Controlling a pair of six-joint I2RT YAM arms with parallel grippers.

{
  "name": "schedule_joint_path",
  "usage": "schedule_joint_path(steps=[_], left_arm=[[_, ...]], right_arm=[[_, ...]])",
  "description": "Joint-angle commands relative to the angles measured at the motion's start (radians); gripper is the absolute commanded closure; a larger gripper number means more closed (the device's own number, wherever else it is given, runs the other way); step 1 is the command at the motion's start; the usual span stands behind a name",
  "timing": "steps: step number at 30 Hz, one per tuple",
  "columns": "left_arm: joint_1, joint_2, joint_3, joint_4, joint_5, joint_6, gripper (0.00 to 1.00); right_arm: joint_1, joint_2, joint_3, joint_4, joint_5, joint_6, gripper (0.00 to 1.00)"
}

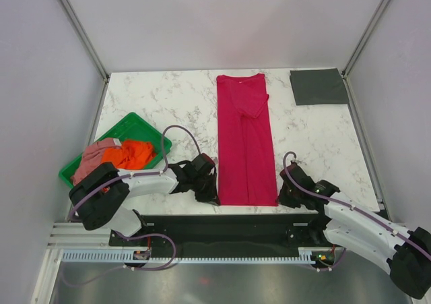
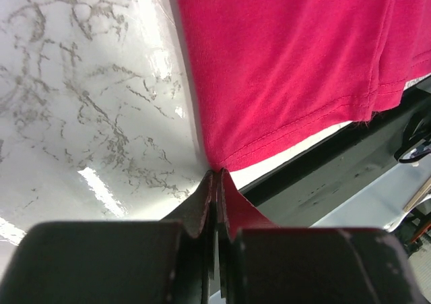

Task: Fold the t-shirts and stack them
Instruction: Fold the tshirt

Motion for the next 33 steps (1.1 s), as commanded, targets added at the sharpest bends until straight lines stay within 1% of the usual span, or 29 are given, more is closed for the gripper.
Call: schedule_joint_path(steps=[1,2,5,8,12,20,22,23,25,26,27,29,33], left_arm=[[-0.007,-0.010,-0.011,-0.003,-0.027,-0.037,0.98],[-0.007,-0.016,-0.013,-0.005,-0.030,-0.040,0.98],[-0.007,-0.047,-0.019,-0.023,-0.049,-0.044,0.98],[-0.007,-0.059,-0.018,-0.043,-0.062,-0.039,0.98],[-0.007,-0.045,-0.008,-0.043,-0.061,-0.037,0.98],[-0.007,-0.076,-0.005,-0.043,-0.061,-0.037,0.98],[-0.007,-0.082,-0.005,-0.043,-0.061,-0.037,0.98],[-0.008,-0.085,-0.005,-0.043,-0.061,-0.037,0.98],[-0.008,-0.094,-0.005,-0.043,-0.061,-0.037,0.98],[-0.008,-0.099,-0.004,-0.043,-0.061,-0.037,0.98],[-0.008,-0.105,-0.004,-0.043,-0.061,-0.037,0.98],[-0.008,-0.122,0.001,-0.043,-0.061,-0.037,0.98],[-0.008,-0.117,0.005,-0.043,-0.061,-0.037,0.98]], right_arm=[[0.000,0.011,0.034,-0.053,-0.003,-0.028,0.91],[-0.002,0.006,0.034,-0.051,-0.010,-0.026,0.84],[0.000,-0.032,0.025,-0.051,-0.026,-0.005,0.75],[-0.002,-0.066,0.009,-0.042,-0.051,0.008,0.69],[0.000,-0.095,-0.033,-0.013,-0.102,0.023,0.68],[0.000,-0.112,-0.067,-0.010,-0.102,0.034,0.69],[0.000,-0.112,-0.070,-0.004,-0.102,0.032,0.74],[0.000,-0.110,-0.067,-0.004,-0.103,0.031,0.81],[0.000,-0.115,-0.061,-0.008,-0.100,0.026,0.89],[0.001,-0.115,-0.058,-0.011,-0.097,0.021,0.94],[0.000,-0.113,-0.055,-0.011,-0.099,0.018,0.97],[0.000,-0.110,-0.052,-0.010,-0.100,0.012,1.00],[0.000,-0.118,-0.046,-0.010,-0.102,0.009,1.00]])
